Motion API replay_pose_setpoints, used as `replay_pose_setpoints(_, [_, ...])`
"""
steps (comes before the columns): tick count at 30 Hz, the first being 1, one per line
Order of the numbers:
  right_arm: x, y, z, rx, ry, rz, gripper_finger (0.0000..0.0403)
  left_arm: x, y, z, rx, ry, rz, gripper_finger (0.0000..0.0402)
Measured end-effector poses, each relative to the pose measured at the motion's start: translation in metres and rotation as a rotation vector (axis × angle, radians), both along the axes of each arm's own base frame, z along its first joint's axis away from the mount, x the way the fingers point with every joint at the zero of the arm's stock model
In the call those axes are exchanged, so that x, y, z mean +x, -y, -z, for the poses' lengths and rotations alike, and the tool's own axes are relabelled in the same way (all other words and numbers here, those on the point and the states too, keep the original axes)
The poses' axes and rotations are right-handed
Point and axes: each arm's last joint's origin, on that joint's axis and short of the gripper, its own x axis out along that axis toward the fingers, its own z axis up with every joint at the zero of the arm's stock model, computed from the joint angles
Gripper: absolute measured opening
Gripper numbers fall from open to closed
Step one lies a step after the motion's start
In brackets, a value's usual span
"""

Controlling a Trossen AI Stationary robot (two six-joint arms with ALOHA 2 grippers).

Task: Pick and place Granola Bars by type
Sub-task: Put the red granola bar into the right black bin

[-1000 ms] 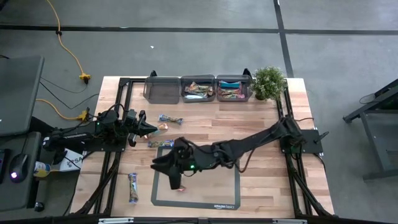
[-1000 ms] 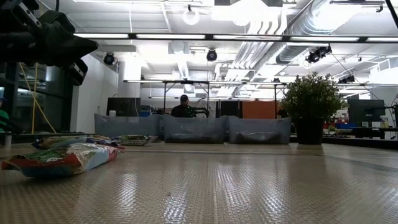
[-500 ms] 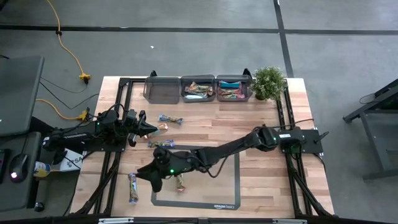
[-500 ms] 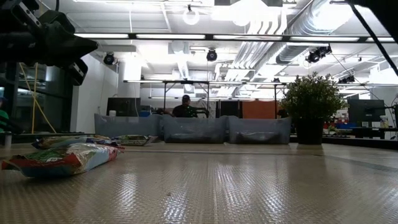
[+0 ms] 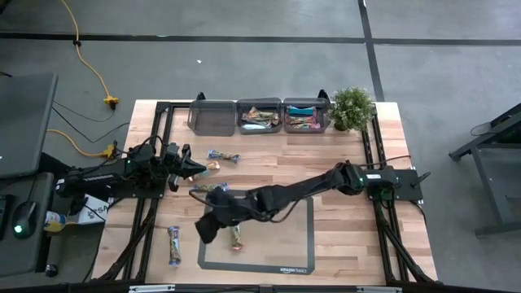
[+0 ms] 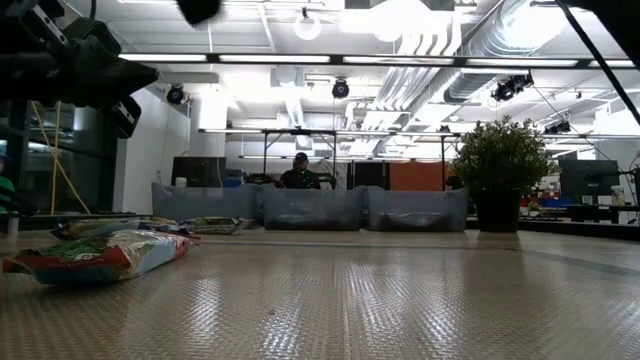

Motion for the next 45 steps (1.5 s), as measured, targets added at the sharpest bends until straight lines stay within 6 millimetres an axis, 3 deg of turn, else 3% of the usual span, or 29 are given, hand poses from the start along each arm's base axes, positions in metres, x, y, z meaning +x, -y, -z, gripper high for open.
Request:
replay_pose_setpoints(7, [-0.010, 0.008, 0.021, 0.164, -0.265, 0.076, 0.0116, 0.000, 0.000, 0.000, 0.000, -0.001, -0.007, 0.0001])
replay_pose_setpoints(24, [-0.006, 0.012, 0.023, -0.067, -0.185, -0.103, 0.0116, 0.000, 0.000, 0.000, 0.000, -0.001, -0.008, 0.0001])
replay_pose_setpoints(27, [-0.007, 0.016, 0.026, -0.035, -0.231, 0.000, 0.0116, 0.000, 0.000, 0.000, 0.000, 0.000, -0.007, 0.0001])
replay_pose_setpoints(34, [-0.028, 0.036, 0.049, 0.089, -0.576, 0.279, 0.0116, 0.000, 0.000, 0.000, 0.000, 0.000, -0.007, 0.0001])
replay_pose_setpoints(45, [-0.024, 0.035, 0.049, 0.131, -0.553, 0.270, 0.0148, 0.000, 0.000, 0.000, 0.000, 0.000, -0.007, 0.0001])
